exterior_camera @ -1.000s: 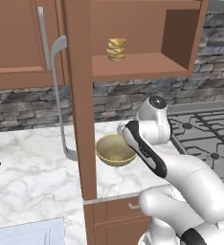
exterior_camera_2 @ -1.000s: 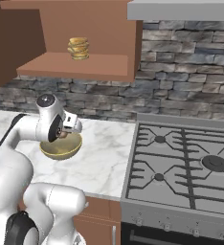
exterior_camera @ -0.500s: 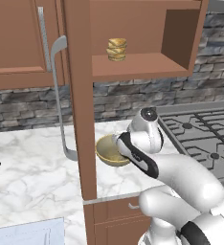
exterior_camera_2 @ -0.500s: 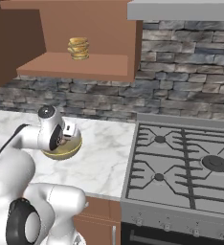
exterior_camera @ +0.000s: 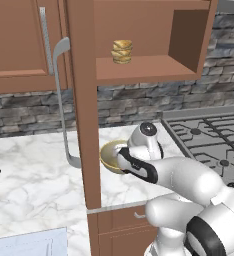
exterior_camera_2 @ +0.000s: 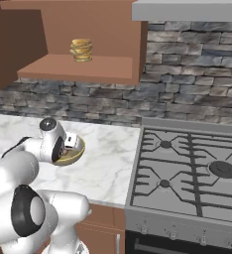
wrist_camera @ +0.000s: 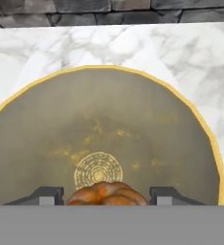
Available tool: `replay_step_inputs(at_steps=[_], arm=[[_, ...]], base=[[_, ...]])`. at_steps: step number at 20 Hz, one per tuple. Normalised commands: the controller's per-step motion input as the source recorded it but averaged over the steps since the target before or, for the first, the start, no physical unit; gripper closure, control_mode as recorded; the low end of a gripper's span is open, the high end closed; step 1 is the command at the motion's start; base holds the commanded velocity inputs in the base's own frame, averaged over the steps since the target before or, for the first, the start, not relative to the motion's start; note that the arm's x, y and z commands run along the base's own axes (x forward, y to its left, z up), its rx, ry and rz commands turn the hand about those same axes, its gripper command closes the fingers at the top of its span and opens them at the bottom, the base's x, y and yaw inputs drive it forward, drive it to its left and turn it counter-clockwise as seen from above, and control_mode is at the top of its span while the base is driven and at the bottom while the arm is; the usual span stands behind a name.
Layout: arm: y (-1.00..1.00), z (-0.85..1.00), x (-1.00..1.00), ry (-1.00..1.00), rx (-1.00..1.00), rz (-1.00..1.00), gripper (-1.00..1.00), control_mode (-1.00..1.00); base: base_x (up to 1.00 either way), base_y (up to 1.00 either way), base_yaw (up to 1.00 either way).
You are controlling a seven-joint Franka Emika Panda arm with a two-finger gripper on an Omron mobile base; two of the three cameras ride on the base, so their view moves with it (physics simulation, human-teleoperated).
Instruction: Pick the tangerine from the cabinet and place it in the bowl. Then pick the bowl and place it in the sink. Then turn on the sink facuet.
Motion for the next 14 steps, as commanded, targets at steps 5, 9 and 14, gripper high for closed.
replay_step_inputs(at_steps=[5,9,14], arm=[[0.05,-0.15,0.00,0.00,0.00,0.00,-1.00,-1.00],[0.00,-0.02,0.00,-0.01,0.00,0.00,-1.00,-1.00],[0.00,0.19,0.00,-0.08,0.02,0.00,-1.00,-1.00]], base=[[0.00,0.00,0.00],[0.00,0.00,0.00],[0.00,0.00,0.00]])
